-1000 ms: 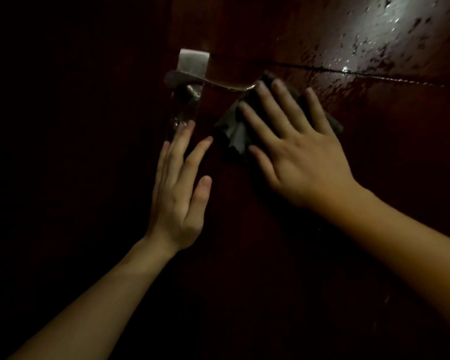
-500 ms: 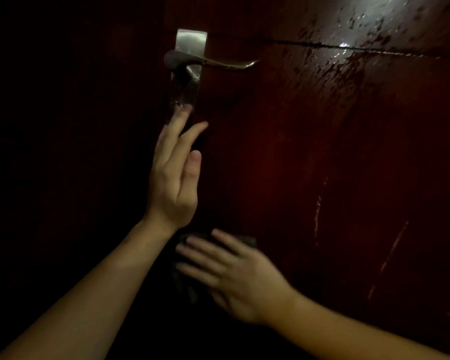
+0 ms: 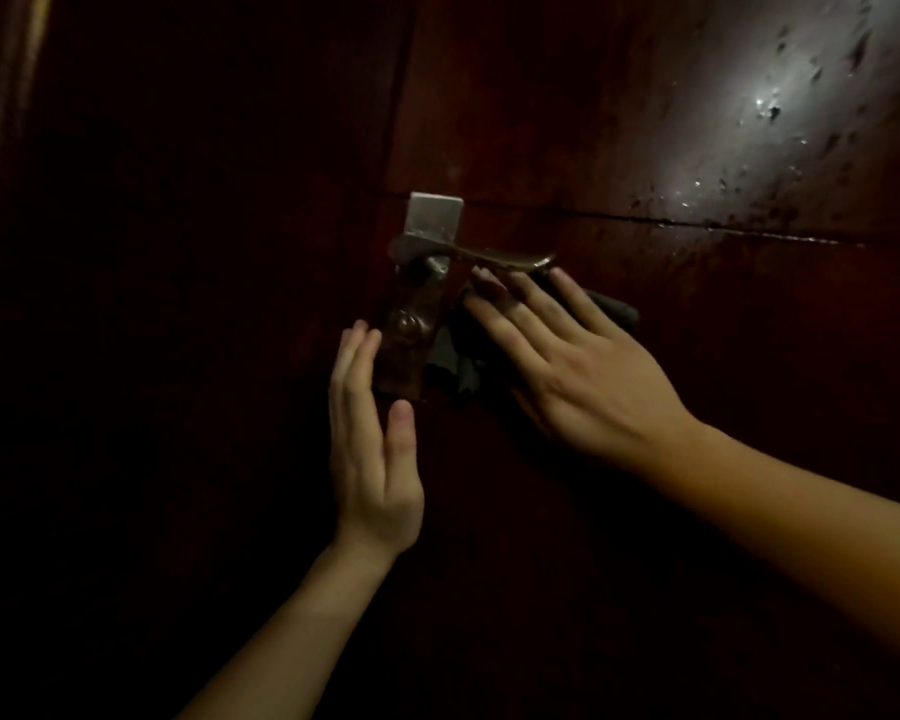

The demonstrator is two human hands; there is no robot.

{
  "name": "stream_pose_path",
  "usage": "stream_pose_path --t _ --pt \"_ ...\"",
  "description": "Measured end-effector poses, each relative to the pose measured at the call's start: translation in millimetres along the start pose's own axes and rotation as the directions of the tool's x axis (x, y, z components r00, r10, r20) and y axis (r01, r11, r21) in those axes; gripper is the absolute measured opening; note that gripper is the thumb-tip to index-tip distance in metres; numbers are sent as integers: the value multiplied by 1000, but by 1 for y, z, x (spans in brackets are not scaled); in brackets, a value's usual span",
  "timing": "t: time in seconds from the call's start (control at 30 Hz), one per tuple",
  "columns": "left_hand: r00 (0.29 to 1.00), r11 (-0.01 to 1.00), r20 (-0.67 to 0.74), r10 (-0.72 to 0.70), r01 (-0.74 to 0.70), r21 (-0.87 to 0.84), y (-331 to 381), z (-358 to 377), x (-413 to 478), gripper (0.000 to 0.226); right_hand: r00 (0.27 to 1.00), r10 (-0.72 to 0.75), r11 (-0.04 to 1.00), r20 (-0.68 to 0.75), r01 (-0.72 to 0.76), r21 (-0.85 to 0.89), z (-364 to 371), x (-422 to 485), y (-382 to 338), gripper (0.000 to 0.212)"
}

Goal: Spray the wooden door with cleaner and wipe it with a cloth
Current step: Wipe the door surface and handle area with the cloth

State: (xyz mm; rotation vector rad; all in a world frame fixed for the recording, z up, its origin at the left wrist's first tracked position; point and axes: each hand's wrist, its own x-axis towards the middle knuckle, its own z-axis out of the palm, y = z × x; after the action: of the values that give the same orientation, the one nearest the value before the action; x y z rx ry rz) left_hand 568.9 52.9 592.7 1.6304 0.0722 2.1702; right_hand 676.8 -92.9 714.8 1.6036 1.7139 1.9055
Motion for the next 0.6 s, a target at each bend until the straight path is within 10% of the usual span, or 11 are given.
stream_pose_path --t 0.2,0.6 --pt "1000 999 20 -5 6 -34 -3 0 -2 54 955 -296 955 3 296 -33 2 27 -4 63" --pt "999 994 -35 16 -20 -107 -6 4 -4 60 945 -148 987 -292 161 18 -1 30 -22 32"
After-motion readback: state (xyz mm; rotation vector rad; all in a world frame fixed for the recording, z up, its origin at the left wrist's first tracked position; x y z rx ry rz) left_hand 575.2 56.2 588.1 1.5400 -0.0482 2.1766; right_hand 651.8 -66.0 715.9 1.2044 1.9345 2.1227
